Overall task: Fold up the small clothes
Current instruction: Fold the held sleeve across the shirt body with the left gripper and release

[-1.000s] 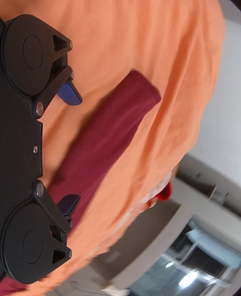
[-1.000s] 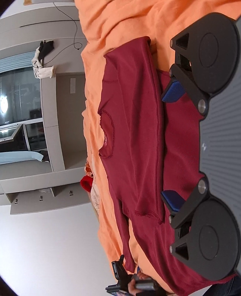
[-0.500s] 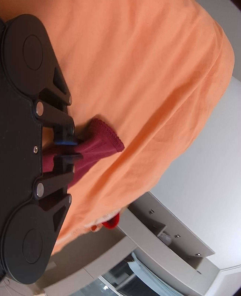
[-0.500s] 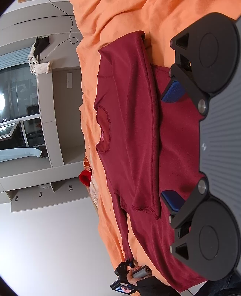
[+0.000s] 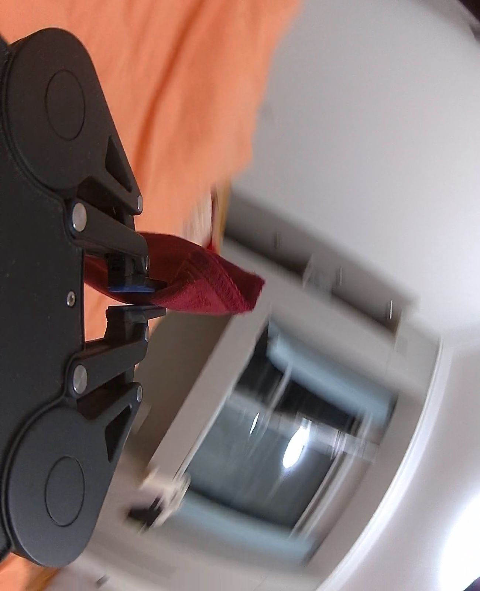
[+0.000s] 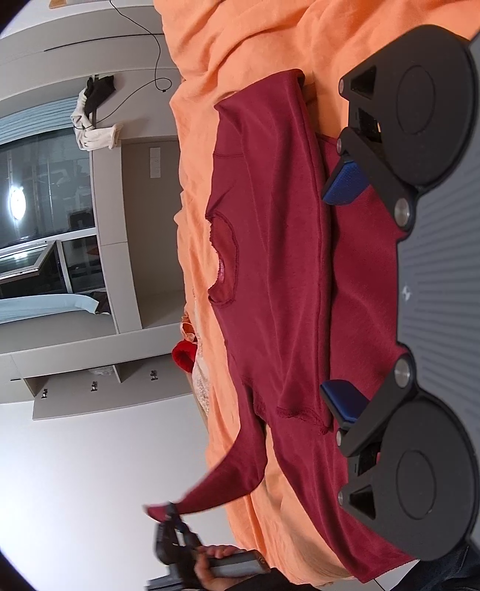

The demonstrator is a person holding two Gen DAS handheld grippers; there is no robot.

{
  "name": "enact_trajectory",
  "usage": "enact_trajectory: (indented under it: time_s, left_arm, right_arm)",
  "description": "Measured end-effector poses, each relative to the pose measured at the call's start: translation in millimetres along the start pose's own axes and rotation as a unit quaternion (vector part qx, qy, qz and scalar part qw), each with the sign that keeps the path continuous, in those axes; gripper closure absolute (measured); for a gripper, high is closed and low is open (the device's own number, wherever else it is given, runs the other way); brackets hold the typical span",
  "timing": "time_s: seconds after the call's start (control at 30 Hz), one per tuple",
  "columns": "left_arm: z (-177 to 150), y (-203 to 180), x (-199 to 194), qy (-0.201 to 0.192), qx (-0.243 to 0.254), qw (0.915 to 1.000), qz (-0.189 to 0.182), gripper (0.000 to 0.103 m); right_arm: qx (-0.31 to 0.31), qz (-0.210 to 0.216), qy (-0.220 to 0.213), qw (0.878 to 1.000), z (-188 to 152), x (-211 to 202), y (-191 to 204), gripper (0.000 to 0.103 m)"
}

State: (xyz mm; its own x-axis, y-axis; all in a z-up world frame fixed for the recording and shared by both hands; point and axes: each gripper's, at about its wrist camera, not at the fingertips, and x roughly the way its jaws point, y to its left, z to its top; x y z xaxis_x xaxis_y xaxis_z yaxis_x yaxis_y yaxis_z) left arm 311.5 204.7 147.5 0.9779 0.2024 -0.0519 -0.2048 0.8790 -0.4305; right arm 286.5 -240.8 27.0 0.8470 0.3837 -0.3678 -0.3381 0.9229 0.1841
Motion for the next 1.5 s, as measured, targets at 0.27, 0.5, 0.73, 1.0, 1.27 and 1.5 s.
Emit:
enact_trajectory:
  time_s: [0.27, 0.5, 0.73, 1.0, 1.27, 1.5]
  left_arm:
    - [-64, -137, -20, 0.036, 0.127, 0.983, -0.128, 0.097]
    - [-160, -204, -41, 0.099, 0.211, 0.9529, -0.194, 0.097]
    - [-232, -199, -57, 0.166, 0.286, 0.9143, -0.234, 0.096]
    - [-263, -186, -64, 0.247, 0.33, 0.8648, -0.287, 0.082]
    - [-236, -168, -51, 0.295, 0.287, 0.8429, -0.347, 0.027]
    - [-190, -139, -23, 0.266, 0.243, 0.8836, -0.299, 0.018]
  right_arm:
    - [0.023, -0.02, -0.03, 0.999, 7, -14, -9, 0.0]
    - [0.046, -0.041, -0.04, 0.997, 9, -21, -25, 0.0]
    - [0.046, -0.057, -0.039, 0.997, 7, -20, -31, 0.0]
    - [0.038, -0.063, -0.031, 0.997, 6, -14, -32, 0.0]
    - [0.025, -0.066, -0.015, 0.997, 4, -5, -31, 0.0]
    - [0.011, -0.048, -0.01, 0.999, 3, -3, -26, 0.0]
